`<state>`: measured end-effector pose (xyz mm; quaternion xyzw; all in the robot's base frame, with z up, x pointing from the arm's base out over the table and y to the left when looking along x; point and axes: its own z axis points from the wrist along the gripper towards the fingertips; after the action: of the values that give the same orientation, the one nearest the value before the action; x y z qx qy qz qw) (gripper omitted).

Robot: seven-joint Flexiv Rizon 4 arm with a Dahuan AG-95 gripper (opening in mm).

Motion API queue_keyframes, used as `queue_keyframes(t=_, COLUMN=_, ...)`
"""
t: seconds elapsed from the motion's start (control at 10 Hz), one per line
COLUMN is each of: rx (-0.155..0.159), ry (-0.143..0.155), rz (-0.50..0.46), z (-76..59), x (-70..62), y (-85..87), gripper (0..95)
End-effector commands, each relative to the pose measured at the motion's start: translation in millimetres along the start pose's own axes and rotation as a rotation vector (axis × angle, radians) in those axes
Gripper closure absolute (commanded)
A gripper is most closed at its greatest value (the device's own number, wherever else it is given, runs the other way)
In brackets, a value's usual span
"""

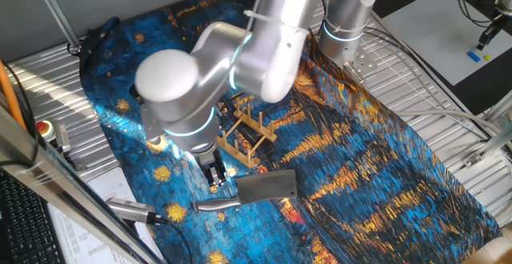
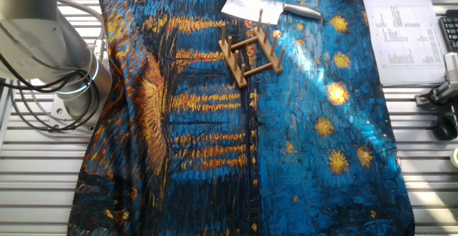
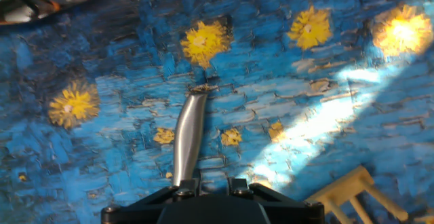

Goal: Put the knife on the knife rack

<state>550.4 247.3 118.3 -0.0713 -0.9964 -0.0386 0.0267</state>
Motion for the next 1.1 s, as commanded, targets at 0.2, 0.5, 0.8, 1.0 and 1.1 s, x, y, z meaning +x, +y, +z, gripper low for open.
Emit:
queue_keyframes(t=0.2, rx=-0.007, ry=0.04, rz=-0.032, z=-0.1, x=-0.7, y=0.9, gripper=57.0)
queue_keyframes(t=0.5, rx=-0.007, ry=0.043, rz=-0.029, z=-0.7, x=-2.4, y=6.1, gripper=57.0)
queue_keyframes(t=0.8, rx=-0.005, ry=0.05, rz=-0.018, z=-1.0, x=-3.9, y=18.3, gripper=57.0)
queue_keyframes(t=1.0, rx=-0.001, ry=0.043, rz=0.008, z=6.0, x=1.1, y=29.7, gripper=57.0)
queue_keyframes(t=1.1, rx=0.0, ry=0.04, rz=0.012, z=7.1, x=1.6, y=31.0, gripper=57.0)
